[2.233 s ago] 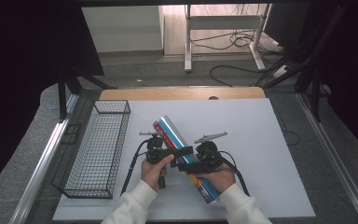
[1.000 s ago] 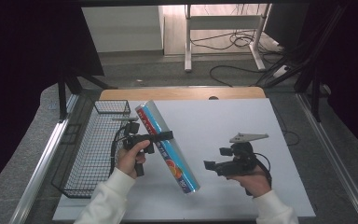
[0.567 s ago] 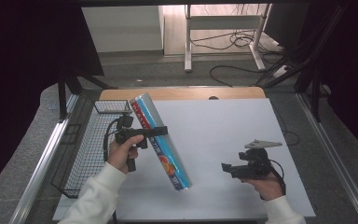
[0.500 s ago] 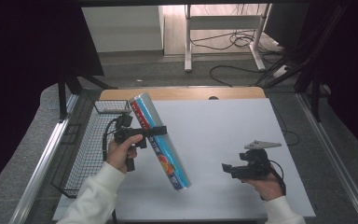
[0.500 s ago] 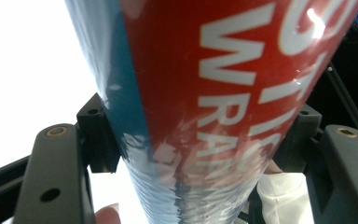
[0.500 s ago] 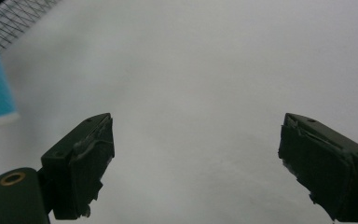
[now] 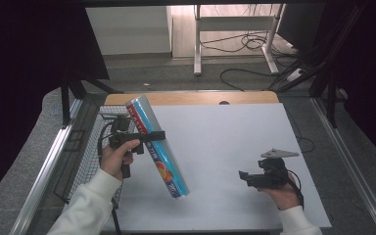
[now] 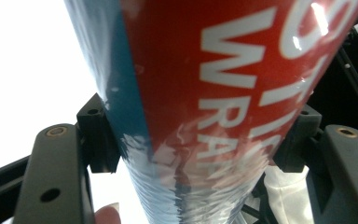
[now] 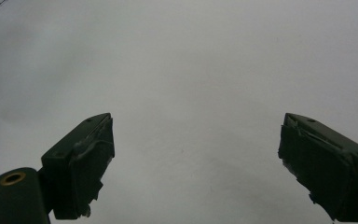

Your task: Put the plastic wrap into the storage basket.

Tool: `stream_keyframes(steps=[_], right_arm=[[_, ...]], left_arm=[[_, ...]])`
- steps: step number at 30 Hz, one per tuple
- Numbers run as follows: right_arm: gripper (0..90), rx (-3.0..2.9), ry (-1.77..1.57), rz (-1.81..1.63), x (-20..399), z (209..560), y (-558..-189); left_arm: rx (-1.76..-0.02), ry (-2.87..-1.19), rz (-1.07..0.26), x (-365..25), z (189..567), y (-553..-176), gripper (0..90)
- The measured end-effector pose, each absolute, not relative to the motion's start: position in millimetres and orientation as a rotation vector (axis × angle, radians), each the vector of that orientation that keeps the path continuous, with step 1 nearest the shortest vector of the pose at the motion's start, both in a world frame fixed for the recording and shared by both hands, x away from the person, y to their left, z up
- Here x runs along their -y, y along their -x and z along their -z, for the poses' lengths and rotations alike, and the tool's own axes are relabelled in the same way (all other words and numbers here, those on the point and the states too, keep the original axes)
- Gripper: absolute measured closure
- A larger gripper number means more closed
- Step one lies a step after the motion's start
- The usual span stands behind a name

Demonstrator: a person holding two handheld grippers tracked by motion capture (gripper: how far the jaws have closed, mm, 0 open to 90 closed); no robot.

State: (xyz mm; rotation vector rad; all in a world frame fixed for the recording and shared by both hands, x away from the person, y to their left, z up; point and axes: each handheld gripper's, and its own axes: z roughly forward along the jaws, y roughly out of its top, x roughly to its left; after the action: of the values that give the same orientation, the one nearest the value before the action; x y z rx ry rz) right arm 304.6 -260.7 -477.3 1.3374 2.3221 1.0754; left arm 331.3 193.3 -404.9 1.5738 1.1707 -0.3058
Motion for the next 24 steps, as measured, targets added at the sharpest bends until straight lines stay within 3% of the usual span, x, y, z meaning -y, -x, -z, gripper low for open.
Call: stream_keyframes(steps=[24], right_arm=[[11.0,-2.306,-1.333,-1.058,262,479,-306]], left_arm=[[-1.224,-1.637,0.222,-237,377,-320,32.1]])
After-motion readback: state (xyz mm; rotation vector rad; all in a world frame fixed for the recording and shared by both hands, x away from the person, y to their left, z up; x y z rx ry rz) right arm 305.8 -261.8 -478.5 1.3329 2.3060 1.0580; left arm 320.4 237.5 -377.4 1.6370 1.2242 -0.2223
